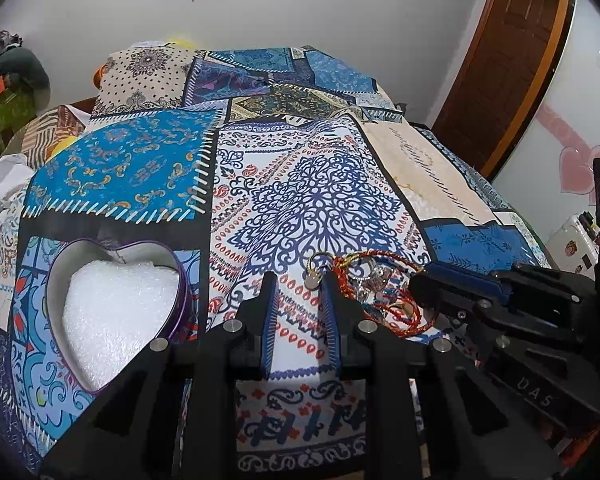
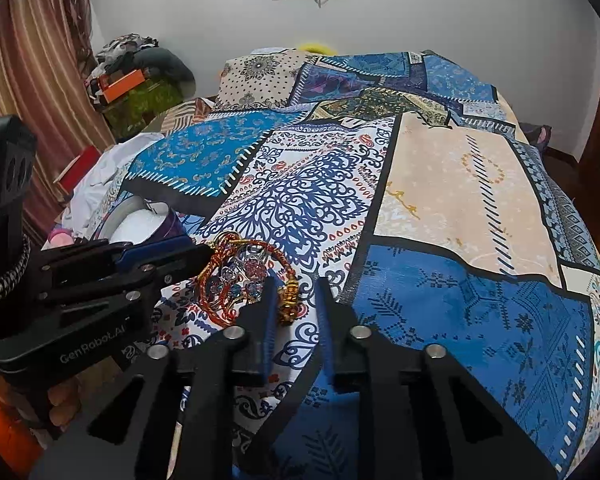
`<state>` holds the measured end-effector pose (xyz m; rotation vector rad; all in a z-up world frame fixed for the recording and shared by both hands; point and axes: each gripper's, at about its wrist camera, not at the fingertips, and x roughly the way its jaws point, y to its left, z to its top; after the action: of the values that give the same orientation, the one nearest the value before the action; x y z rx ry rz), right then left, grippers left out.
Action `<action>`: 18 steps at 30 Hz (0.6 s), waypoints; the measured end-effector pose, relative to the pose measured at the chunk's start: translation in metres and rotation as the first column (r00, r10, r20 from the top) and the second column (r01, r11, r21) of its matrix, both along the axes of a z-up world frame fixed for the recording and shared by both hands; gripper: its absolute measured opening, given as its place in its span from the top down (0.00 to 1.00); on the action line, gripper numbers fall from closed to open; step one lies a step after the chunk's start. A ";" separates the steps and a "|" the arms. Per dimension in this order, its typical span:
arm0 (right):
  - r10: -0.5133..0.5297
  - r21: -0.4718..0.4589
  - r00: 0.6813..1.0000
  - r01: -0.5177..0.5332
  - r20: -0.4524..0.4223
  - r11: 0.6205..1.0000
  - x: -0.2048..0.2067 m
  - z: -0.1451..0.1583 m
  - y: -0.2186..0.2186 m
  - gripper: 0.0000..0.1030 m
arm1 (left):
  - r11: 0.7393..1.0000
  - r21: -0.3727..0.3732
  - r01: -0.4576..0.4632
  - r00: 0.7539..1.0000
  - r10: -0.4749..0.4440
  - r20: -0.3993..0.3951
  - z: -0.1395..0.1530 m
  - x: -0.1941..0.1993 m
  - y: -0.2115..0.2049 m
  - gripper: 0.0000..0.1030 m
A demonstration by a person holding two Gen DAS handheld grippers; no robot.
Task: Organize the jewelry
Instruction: 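Grasp the orange beaded bracelet with the right tool while the left tool grasps a gold hoop, then carry the bracelet with the right tool while the left tool carries the hoop to the heart tin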
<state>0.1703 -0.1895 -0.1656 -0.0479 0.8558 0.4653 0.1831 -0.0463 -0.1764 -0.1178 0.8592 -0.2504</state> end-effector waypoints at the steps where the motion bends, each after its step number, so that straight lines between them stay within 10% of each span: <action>1: 0.001 -0.005 1.000 -0.001 0.007 1.000 -0.001 0.000 0.001 0.90 | 1.000 -0.002 0.002 1.000 -0.002 0.002 0.000 0.000 -0.001 0.79; 18: -0.022 0.024 0.998 0.020 0.062 1.000 -0.006 0.016 0.001 0.94 | 0.999 -0.036 0.011 0.998 -0.009 0.055 0.014 -0.006 -0.001 0.92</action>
<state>0.1642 -0.1883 -0.1497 -0.0318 0.7887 0.4519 0.1768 -0.0476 -0.1621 -0.1396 0.8012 -0.2776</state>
